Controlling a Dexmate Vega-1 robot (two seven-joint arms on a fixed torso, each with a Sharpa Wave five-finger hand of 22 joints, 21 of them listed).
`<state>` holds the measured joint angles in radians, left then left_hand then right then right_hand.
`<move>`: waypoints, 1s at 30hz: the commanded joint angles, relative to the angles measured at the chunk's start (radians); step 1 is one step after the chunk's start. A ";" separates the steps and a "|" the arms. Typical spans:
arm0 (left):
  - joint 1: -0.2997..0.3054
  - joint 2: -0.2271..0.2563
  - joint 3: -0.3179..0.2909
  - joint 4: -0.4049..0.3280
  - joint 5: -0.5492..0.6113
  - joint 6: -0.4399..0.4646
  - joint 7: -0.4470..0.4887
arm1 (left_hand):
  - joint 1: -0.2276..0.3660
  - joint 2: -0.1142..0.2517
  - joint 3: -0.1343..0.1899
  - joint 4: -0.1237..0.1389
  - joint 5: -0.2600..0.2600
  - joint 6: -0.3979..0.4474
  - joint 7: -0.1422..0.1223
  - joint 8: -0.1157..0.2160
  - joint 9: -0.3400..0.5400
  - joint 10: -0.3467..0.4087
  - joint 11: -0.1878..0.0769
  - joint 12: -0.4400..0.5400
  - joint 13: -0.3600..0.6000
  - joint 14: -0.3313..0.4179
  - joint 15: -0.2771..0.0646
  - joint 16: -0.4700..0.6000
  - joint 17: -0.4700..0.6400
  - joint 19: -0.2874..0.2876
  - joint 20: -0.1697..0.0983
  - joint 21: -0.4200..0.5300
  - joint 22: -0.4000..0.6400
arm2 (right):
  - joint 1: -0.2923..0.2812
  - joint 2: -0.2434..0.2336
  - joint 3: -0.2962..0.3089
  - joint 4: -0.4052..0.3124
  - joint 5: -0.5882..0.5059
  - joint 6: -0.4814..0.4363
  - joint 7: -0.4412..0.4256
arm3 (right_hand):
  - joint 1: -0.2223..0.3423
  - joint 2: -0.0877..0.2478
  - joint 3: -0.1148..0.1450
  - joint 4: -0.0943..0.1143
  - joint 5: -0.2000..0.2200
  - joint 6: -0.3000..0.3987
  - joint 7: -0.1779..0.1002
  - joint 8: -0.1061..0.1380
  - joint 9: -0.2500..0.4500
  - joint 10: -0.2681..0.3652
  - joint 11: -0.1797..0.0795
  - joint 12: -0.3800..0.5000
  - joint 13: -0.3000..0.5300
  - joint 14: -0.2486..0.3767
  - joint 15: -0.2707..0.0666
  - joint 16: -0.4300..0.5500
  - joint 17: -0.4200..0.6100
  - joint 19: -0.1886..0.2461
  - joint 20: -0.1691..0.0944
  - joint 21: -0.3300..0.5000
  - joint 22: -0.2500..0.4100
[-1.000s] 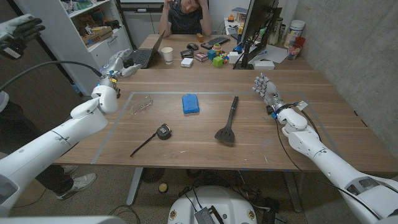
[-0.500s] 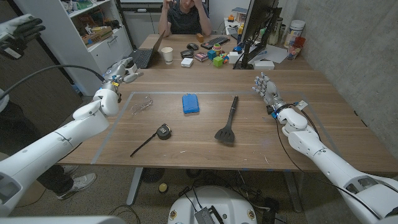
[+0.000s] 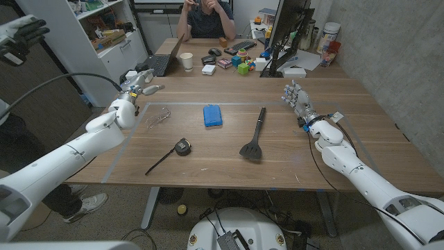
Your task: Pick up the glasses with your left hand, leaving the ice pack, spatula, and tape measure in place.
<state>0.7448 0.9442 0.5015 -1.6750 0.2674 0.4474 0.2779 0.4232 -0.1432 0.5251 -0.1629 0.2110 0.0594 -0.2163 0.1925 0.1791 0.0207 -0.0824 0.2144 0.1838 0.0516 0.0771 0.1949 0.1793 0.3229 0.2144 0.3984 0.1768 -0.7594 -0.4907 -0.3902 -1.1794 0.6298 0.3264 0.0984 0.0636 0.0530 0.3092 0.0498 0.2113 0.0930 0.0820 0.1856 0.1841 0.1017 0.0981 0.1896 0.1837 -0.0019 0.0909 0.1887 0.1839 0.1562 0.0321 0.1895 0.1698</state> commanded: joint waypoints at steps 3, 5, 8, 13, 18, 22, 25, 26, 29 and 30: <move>-0.063 -0.007 0.078 0.037 0.036 0.002 -0.104 | 0.009 -0.010 -0.013 0.006 0.008 0.014 -0.004 0.005 0.003 0.005 -0.012 0.002 0.001 -0.014 0.001 -0.006 0.002 -0.008 0.002 -0.017 0.000 | 0.000 0.000 -0.002 -0.002 -0.007 0.004 -0.003 | -0.012 -0.003 -0.004 0.001 0.006 0.009 0.002 0.009 0.001 -0.001 0.010 0.004 0.005 0.002 0.009 0.004 0.005 0.001 0.004 0.007 0.005; -0.073 -0.007 0.087 0.044 0.039 -0.003 -0.124 | 0.010 -0.010 -0.016 0.007 0.008 0.017 -0.004 0.005 0.003 0.006 -0.012 0.001 0.001 -0.014 -0.001 -0.006 0.002 -0.012 0.002 -0.020 0.000 | -0.002 -0.001 -0.002 -0.004 -0.010 0.003 -0.010 | -0.013 -0.003 -0.005 0.002 0.006 0.009 0.002 0.009 0.001 -0.001 0.010 0.004 0.005 0.001 0.009 0.004 0.005 0.001 0.004 0.008 0.005; -0.085 -0.008 0.102 0.048 0.052 -0.001 -0.146 | 0.011 -0.011 -0.018 0.008 0.009 0.018 -0.004 0.005 0.003 0.007 -0.013 0.001 0.001 -0.016 -0.003 -0.007 0.002 -0.018 0.002 -0.026 -0.001 | -0.002 -0.001 -0.002 -0.003 -0.010 0.002 -0.010 | -0.015 -0.004 -0.006 0.003 0.007 0.009 0.002 0.008 0.001 -0.001 0.010 0.004 0.005 0.002 0.009 0.004 0.005 0.001 0.005 0.008 0.005; -0.097 -0.001 0.121 0.049 0.054 -0.018 -0.200 | 0.013 -0.011 -0.022 0.009 0.010 0.020 -0.005 0.005 0.003 0.007 -0.014 0.000 0.001 -0.017 -0.006 -0.007 0.002 -0.026 0.002 -0.033 -0.001 | -0.004 0.000 0.000 -0.002 -0.006 0.001 -0.012 | -0.017 -0.004 -0.008 0.005 0.008 0.008 0.001 0.008 0.001 -0.001 0.009 0.004 0.005 0.002 0.009 0.004 0.005 0.000 0.005 0.007 0.005; -0.104 0.002 0.134 0.051 0.069 -0.018 -0.229 | 0.016 -0.010 -0.026 0.010 0.011 0.022 -0.005 0.004 0.003 0.000 -0.015 -0.004 0.001 -0.019 -0.009 -0.008 0.002 -0.034 0.001 -0.040 -0.001 | -0.004 0.003 0.001 0.004 -0.004 0.006 -0.008 | -0.019 -0.005 -0.010 0.007 0.009 0.008 -0.001 0.008 0.001 -0.001 0.011 0.005 0.005 0.002 0.010 0.004 0.004 0.000 0.004 0.007 0.005; -0.111 0.010 0.141 0.050 0.076 -0.024 -0.260 | 0.018 -0.010 -0.027 0.010 0.011 0.023 -0.005 0.003 0.003 -0.001 -0.014 -0.004 0.001 -0.017 -0.012 -0.007 0.002 -0.035 0.001 -0.042 -0.001 | -0.002 0.007 0.001 0.009 -0.001 0.000 -0.013 | -0.021 -0.005 -0.011 0.008 0.010 0.010 -0.001 0.008 0.001 0.000 0.012 0.005 0.005 0.002 0.010 0.004 0.004 -0.001 0.005 0.007 0.005; -0.119 0.022 0.150 0.041 0.090 -0.022 -0.294 | 0.021 -0.009 -0.030 0.011 0.012 0.022 -0.005 0.002 0.003 0.000 -0.014 -0.005 0.001 -0.015 -0.017 -0.006 0.002 -0.037 0.001 -0.046 0.000 | -0.001 0.009 0.001 0.011 -0.002 -0.002 -0.018 | -0.022 -0.006 -0.012 0.009 0.010 0.011 -0.002 0.009 0.001 0.000 0.012 0.005 0.005 0.002 0.010 0.004 0.004 -0.001 0.004 0.007 0.005; -0.120 0.026 0.152 0.037 0.094 -0.022 -0.304 | 0.022 -0.009 -0.030 0.011 0.012 0.022 -0.005 0.002 0.003 0.001 -0.014 -0.004 0.001 -0.014 -0.019 -0.006 0.002 -0.037 0.001 -0.046 0.000 | -0.001 0.010 0.001 0.013 -0.001 -0.002 -0.017 | -0.022 -0.006 -0.012 0.009 0.010 0.011 -0.002 0.009 0.001 0.001 0.012 0.005 0.005 0.002 0.011 0.004 0.004 -0.001 0.004 0.007 0.005; -0.117 0.034 0.149 0.029 0.096 -0.018 -0.321 | 0.024 -0.009 -0.032 0.011 0.013 0.022 -0.005 0.001 0.003 0.001 -0.014 -0.005 0.001 -0.014 -0.019 -0.006 0.002 -0.037 0.000 -0.048 0.000 | -0.002 0.012 0.002 0.014 0.000 0.001 -0.018 | -0.024 -0.006 -0.013 0.010 0.011 0.012 -0.002 0.009 0.001 0.000 0.012 0.005 0.005 0.003 0.011 0.004 0.004 -0.001 0.004 0.007 0.005; -0.116 0.036 0.148 0.026 0.098 -0.014 -0.325 | 0.024 -0.008 -0.032 0.011 0.013 0.022 -0.005 0.001 0.003 0.000 -0.014 -0.005 0.001 -0.013 -0.019 -0.006 0.002 -0.037 0.000 -0.048 0.000 | -0.002 0.012 0.002 0.015 0.000 0.002 -0.019 | -0.024 -0.006 -0.014 0.011 0.011 0.012 -0.003 0.009 0.001 0.000 0.012 0.005 0.005 0.003 0.010 0.005 0.004 -0.001 0.004 0.007 0.005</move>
<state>0.6428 0.9518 0.6298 -1.6289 0.3413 0.4282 0.0329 0.4364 -0.1483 0.4948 -0.1517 0.2184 0.0736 -0.2197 0.1925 0.1790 0.0261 -0.0876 0.2107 0.1837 0.0360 0.0602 0.1871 0.1791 0.2883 0.2163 0.3511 0.1770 -0.7617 -0.4849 -0.3909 -1.1741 0.6255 0.3298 0.0867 0.0505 0.0476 0.2980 0.0610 0.2171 0.0930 0.0821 0.1856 0.1839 0.1017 0.0981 0.1896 0.1837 -0.0017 0.0910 0.1886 0.1837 0.1562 0.0321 0.1895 0.1698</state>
